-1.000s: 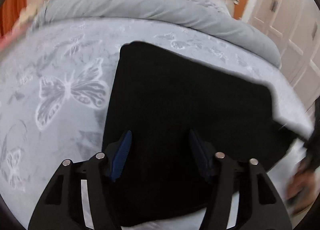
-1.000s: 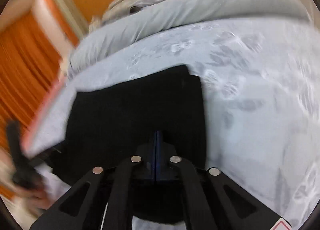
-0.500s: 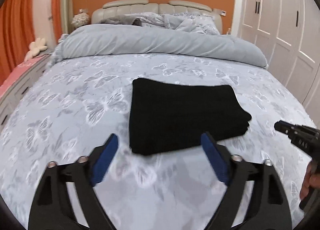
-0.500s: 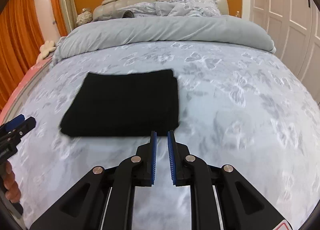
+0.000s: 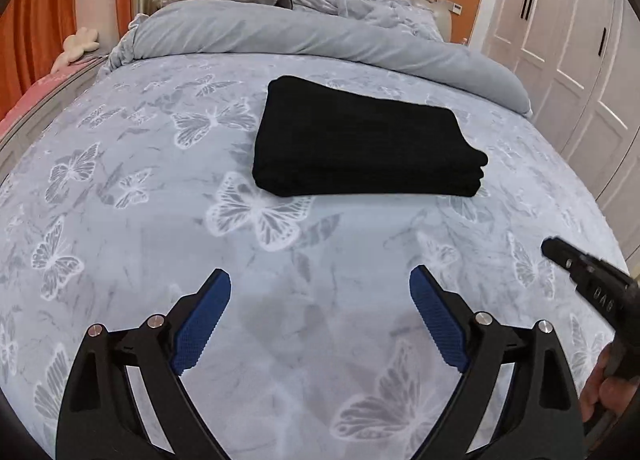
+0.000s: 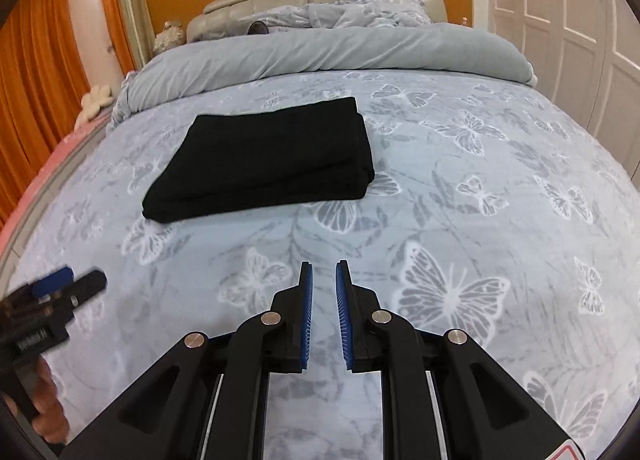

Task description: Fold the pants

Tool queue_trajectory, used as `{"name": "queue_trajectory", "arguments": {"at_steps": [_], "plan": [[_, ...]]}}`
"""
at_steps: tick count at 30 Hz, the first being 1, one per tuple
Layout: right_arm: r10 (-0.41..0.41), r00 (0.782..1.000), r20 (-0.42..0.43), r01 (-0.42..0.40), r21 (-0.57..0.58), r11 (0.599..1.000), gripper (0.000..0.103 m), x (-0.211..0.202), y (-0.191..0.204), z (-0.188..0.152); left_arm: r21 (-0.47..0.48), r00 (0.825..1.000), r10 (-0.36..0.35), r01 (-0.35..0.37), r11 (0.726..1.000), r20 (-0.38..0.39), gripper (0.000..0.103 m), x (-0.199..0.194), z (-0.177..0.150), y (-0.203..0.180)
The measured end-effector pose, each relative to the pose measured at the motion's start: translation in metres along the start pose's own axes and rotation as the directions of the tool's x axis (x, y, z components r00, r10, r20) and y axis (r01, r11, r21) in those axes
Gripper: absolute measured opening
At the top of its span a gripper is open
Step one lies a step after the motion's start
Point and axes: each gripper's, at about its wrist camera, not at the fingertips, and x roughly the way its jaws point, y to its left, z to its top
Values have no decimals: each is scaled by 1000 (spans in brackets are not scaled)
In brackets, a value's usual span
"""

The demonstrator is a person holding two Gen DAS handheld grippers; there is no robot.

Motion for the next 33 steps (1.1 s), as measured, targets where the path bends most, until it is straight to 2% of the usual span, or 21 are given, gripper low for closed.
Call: {"name": "queue_trajectory", "arguments": {"at_steps": [5, 12, 14, 16, 33], "plan": [[-10, 1000, 6, 10, -2, 1000, 14, -2, -2, -2, 23, 1000, 18, -18, 1000, 4, 89, -2, -4, -4], [-19, 1000, 5, 19, -28, 999, 14, -7, 7, -14, 72, 995, 89, -92, 993, 48, 90, -12, -8, -11], [-27, 1000, 9, 27, -27, 999, 18, -10, 7, -18, 76, 994, 97, -101, 992, 54, 93, -13, -8, -12], [-38, 999, 16, 38, -28, 999, 33, -12, 7, -21, 77, 992, 111, -115, 990, 61, 93, -13, -10, -13], [-49, 999, 11, 49, -7, 999, 33, -14, -11, -32, 128, 990, 116, -126, 984, 83, 93, -9, -25, -31]]}}
